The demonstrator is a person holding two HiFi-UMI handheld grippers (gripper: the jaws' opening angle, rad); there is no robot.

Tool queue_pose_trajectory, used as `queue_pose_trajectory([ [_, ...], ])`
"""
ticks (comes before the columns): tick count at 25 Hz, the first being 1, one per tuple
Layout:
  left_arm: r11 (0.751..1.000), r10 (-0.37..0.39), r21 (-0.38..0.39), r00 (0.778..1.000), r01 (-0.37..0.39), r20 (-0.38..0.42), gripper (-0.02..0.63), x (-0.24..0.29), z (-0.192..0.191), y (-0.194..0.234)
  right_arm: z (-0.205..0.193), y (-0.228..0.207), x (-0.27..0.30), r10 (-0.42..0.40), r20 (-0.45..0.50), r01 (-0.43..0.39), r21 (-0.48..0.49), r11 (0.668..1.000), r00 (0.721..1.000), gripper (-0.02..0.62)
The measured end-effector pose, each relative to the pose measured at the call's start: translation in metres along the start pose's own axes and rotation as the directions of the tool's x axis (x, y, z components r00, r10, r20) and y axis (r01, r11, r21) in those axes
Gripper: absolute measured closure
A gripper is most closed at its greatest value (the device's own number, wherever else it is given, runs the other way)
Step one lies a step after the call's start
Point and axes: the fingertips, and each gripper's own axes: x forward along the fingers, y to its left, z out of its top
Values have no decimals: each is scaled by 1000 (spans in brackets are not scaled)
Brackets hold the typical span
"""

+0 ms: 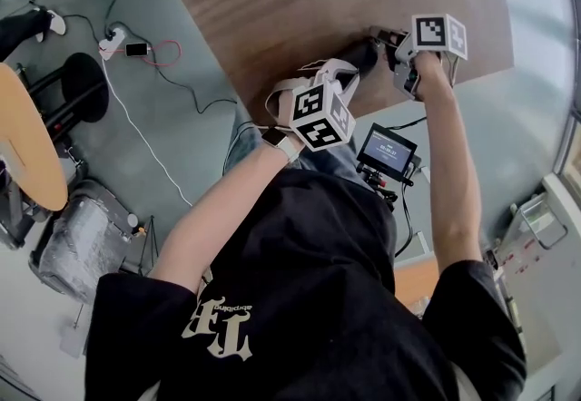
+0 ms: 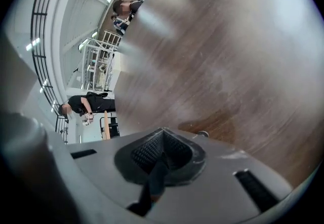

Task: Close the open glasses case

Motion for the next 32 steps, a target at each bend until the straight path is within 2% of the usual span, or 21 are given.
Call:
queue_pose_trajectory([
  [5, 993, -2, 116, 999, 8, -48, 600, -2, 6, -10, 2, 0, 4, 14, 19, -15, 50, 999, 1000, 611],
  [10, 988, 8, 153, 996, 6, -92, 600, 11, -4, -16, 1, -1, 2, 12, 22, -13, 25, 1000, 1000, 611],
  [12, 991, 28, 132, 996, -17, -83, 600, 12, -4, -16, 1, -1, 0, 8, 26, -8, 3, 1000, 1000, 611],
  [17, 1000, 24, -15, 999, -25, -48, 600, 7, -2, -5, 2, 0, -8, 0, 46, 0, -5, 1000, 999, 611],
  [23, 997, -11, -78, 999, 8, -38, 601, 6, -2, -3, -1, -5, -12, 10, 64, -11, 26, 1000, 998, 611],
  [32, 994, -33, -102, 999, 28, -43, 601, 9, -3, -1, -8, -18, -18, 42, 110, -54, 111, 992, 993, 611],
])
